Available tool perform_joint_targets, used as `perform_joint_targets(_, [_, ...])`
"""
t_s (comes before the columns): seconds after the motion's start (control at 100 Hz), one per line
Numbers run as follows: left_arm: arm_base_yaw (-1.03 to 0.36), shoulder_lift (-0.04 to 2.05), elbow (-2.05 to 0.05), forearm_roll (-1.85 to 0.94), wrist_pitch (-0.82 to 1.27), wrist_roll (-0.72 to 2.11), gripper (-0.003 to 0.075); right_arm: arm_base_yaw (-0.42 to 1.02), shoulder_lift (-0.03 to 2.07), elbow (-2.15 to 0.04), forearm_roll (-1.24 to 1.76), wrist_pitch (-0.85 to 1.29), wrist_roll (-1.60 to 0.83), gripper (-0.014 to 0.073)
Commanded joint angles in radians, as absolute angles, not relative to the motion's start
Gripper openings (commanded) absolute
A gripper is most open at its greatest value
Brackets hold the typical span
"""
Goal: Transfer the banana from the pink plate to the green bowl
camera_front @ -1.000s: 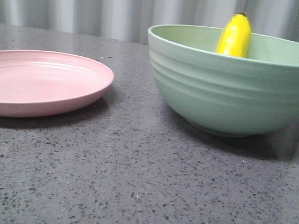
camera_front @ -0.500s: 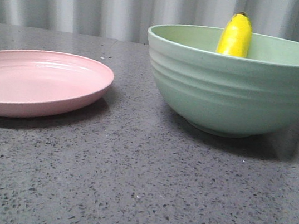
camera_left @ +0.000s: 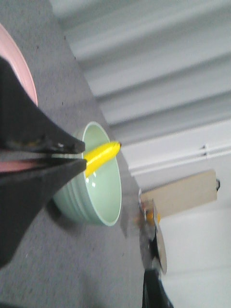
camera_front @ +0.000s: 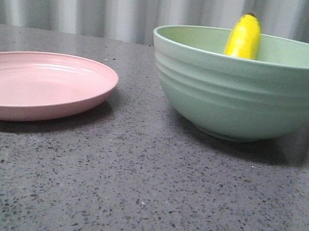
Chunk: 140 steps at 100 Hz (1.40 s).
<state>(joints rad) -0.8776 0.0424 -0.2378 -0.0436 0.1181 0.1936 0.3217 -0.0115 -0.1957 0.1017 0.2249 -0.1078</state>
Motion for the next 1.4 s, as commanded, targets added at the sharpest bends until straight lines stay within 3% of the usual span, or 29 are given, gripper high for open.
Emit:
perform_joint_targets(0.0, [-0.793, 0.054, -0.208, -0.037, -0.064, 0.188, -0.0020, 0.319, -0.025, -0.219, 0.099, 0.148, -0.111, -0.0064])
perform_joint_targets(0.35, [-0.327, 0.051, -0.050, -0.029, -0.249, 0.126, -0.0020, 0.319, -0.025, -0.219, 0.099, 0.148, -0.111, -0.0064])
perform_joint_targets(0.47, [-0.197, 0.050, -0.004, 0.063, -0.239, -0.089, -0.0020, 0.319, -0.025, -0.219, 0.099, 0.148, -0.111, -0.0064])
perform_joint_targets(0.57, [-0.126, 0.019, 0.009, 0.072, -0.154, -0.108, -0.0020, 0.319, -0.025, -0.219, 0.099, 0.148, -0.111, -0.0064])
perform_joint_targets(0.93, [-0.063, -0.033, 0.011, 0.063, 0.265, -0.108, -0.0020, 0.319, -0.025, -0.219, 0.099, 0.148, -0.111, -0.0064])
perform_joint_targets(1.39, [-0.063, -0.033, 0.011, 0.063, 0.257, -0.108, -0.0020, 0.319, -0.025, -0.219, 0.099, 0.148, -0.111, -0.0064])
